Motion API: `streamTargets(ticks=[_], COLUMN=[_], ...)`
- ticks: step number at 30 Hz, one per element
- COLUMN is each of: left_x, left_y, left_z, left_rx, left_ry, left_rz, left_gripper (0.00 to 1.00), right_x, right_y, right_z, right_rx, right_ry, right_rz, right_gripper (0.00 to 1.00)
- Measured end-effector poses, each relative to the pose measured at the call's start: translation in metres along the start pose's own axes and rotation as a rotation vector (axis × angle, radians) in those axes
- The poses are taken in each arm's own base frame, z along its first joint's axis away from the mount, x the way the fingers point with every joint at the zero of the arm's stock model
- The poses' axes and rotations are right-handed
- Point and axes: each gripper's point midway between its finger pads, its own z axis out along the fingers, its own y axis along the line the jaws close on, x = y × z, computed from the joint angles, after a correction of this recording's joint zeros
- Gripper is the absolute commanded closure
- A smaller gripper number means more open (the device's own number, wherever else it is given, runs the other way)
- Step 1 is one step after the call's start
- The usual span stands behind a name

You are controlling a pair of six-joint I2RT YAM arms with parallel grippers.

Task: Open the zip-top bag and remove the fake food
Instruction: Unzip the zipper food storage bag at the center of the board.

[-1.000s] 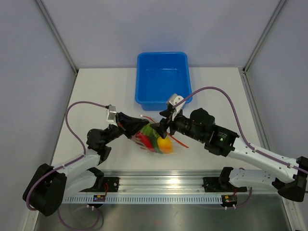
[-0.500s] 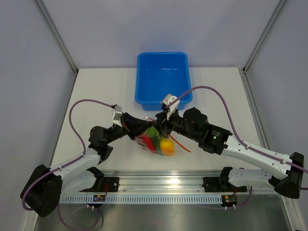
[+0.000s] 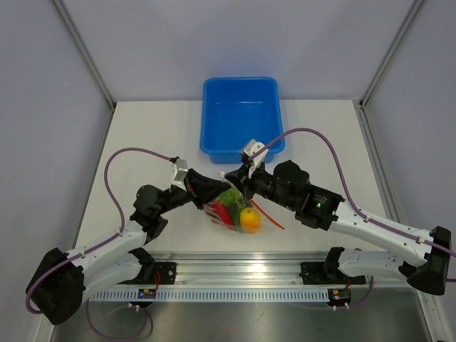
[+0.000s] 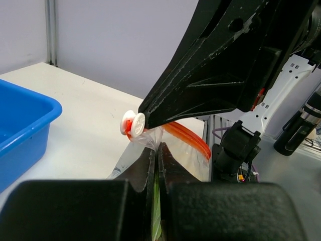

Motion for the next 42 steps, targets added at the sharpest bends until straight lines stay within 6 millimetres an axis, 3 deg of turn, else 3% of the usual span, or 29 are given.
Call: streamTargets(ticks=[12,16,21,33,42], left_x=[0.0,0.0,0.001,0.004,0.008], left_y=[-0.003,-0.003,-0.001,-0.007,-0.011], left_z=[0.0,0.0,-0.001,0.005,0.009], left_rx=[-0.003,-0.007,-0.016,0.037,0.08], left_ry=[0.006,0.009,0.012,0.041,0.068], left_rz=[-0.007,-0.005,-0.007,-0.03,-0.06], left_gripper=[1.0,1.0,1.0,1.0,1.0], right_x=[-0.003,-0.003,-0.014,-0.002,-0.01], right_y=[-0.001,-0.003,-0.006,-0.005,-0.004], right_z=[-0.026,-0.03,-0.034,-0.024,-0.022], right_rx=[-0.008,-0.003,0.014,0.007,0.004], right_ry=[-0.114,-0.127,-0.166,-0.127,-0.161], right_rz=[0.015,0.018,0.018,0.008,-0.007], right_gripper=[1.0,0.63,0.53,0.44,0.47])
